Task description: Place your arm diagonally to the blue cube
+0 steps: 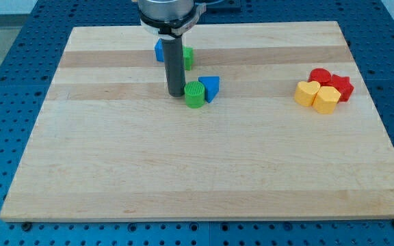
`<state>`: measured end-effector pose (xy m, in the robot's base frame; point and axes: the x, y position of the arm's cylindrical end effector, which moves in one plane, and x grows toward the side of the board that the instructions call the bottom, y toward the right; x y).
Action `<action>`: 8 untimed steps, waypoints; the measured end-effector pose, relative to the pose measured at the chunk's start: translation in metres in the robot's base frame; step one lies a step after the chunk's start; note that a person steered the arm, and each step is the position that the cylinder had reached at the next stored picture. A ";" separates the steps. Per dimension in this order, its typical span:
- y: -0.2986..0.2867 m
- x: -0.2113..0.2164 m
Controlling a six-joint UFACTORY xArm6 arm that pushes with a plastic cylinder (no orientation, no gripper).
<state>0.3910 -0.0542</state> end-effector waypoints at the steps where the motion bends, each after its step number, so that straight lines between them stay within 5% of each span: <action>1: -0.020 0.011; 5: -0.186 -0.072; 6: -0.228 -0.139; 8: -0.169 -0.178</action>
<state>0.2134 -0.2230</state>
